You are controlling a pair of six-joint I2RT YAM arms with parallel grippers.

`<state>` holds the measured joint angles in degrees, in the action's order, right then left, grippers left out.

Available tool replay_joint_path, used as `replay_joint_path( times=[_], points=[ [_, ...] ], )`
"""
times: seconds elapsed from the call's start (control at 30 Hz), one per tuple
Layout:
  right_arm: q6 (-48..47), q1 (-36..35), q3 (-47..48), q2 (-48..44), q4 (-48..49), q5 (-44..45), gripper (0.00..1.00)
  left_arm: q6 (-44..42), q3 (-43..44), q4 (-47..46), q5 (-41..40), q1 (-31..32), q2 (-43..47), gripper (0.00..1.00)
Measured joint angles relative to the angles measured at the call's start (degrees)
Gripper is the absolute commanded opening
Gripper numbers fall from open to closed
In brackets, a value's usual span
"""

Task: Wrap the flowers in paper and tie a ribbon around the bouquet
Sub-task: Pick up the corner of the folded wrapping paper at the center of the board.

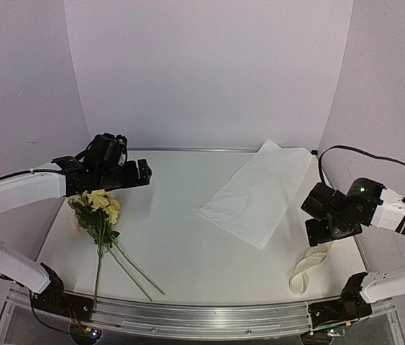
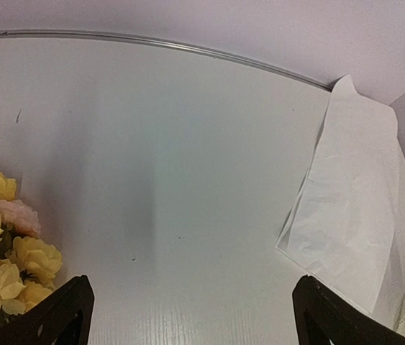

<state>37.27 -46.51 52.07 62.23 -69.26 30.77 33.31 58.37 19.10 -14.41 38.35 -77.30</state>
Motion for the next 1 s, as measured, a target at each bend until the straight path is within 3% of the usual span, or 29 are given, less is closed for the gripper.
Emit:
replay_joint_path(
  times=[0.2, 0.5, 0.77, 1.0],
  points=[
    [3.39, 6.45, 0.00, 2.67, 4.89, -9.10, 0.98, -2.52, 1.46, -2.79, 7.07, -0.49, -3.44, 1.00],
    [8.32, 18.01, -0.87, 10.74, 15.63, -24.23, 0.98, -1.80, 9.09, -7.83, 20.53, -1.92, -22.09, 0.99],
    [9.46, 22.10, -0.87, 20.22, 23.48, -33.44, 0.97, 6.03, 14.37, -15.41, 33.11, -1.58, -35.75, 0.83],
    [10.59, 24.86, 0.02, 25.81, 28.76, -39.08, 0.95, 16.98, 15.56, -23.18, 38.81, -0.19, -41.84, 0.68]
  ],
)
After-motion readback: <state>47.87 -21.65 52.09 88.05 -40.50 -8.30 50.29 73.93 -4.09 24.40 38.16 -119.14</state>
